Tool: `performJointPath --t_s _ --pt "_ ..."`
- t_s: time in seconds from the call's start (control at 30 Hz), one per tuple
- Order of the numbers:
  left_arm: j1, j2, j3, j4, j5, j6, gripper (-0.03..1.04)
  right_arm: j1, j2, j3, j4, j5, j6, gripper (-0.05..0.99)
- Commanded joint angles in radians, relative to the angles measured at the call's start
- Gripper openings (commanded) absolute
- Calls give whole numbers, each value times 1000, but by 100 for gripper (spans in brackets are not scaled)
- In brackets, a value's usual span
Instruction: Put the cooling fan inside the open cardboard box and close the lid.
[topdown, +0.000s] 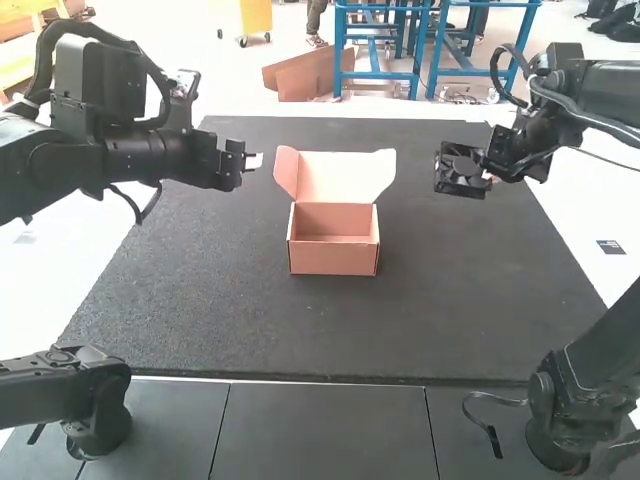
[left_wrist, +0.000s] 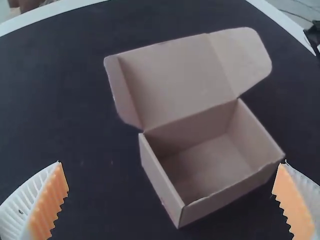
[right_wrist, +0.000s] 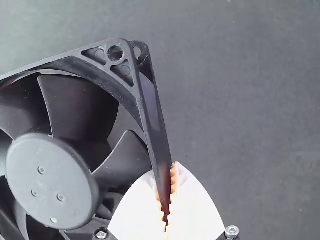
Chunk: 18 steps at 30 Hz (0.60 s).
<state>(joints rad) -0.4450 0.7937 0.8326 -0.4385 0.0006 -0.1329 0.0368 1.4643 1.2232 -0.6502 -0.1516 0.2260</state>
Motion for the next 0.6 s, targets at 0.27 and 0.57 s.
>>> performJointPath --t_s 0.27,0.57 --pt "-1 4 -12 15 2 -7 97 121 -128 7 -184 -51 230 -1" --pt "-1 4 -15 30 2 -8 97 331 -139 6 -190 -106 366 0"
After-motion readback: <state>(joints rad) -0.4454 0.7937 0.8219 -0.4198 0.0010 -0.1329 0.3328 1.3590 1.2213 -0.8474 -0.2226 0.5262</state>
